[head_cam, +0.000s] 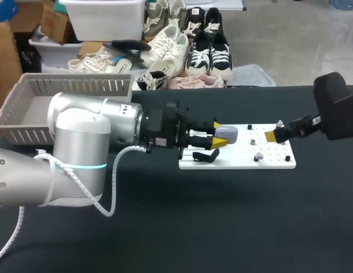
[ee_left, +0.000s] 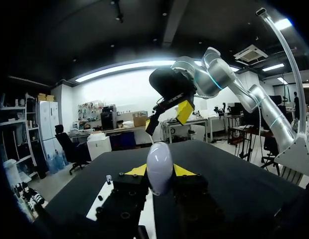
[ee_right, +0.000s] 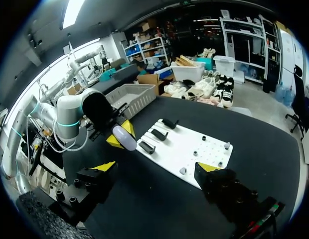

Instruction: Pick up each earbud case from the left stands, insert the matching earbuds, close the lid, and place the case in the box.

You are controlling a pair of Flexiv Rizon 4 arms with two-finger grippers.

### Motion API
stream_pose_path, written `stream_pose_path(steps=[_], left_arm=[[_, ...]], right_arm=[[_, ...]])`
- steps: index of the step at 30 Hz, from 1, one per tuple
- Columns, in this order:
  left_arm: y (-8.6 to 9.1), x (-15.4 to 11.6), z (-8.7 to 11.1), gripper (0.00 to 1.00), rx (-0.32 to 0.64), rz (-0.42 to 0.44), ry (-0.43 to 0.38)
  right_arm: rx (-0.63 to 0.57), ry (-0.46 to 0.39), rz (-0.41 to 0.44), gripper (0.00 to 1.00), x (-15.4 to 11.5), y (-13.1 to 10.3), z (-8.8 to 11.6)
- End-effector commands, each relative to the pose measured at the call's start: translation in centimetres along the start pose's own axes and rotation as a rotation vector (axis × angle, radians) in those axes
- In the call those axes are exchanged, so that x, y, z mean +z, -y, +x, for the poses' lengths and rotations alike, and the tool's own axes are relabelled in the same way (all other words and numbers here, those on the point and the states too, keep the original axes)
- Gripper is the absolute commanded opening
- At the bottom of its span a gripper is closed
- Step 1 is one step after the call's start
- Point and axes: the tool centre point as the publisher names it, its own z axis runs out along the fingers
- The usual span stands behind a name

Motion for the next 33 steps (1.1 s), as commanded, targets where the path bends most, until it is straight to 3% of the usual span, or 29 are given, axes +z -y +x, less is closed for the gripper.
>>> stream_pose_path(steps=[1, 33], left_arm=[[-0.1, 0.1, 0.3, 0.00, 0.004, 0.003, 0.006], [0.0, 0.3, 0.6, 0.00, 0.004, 0.008, -0.004]], right_arm=[[0.003, -0.008, 0.024, 1.00, -0.2, -0.4, 0.1], [-0.005, -0.145, 0.016, 1.00, 3.5, -3.8, 0.0]])
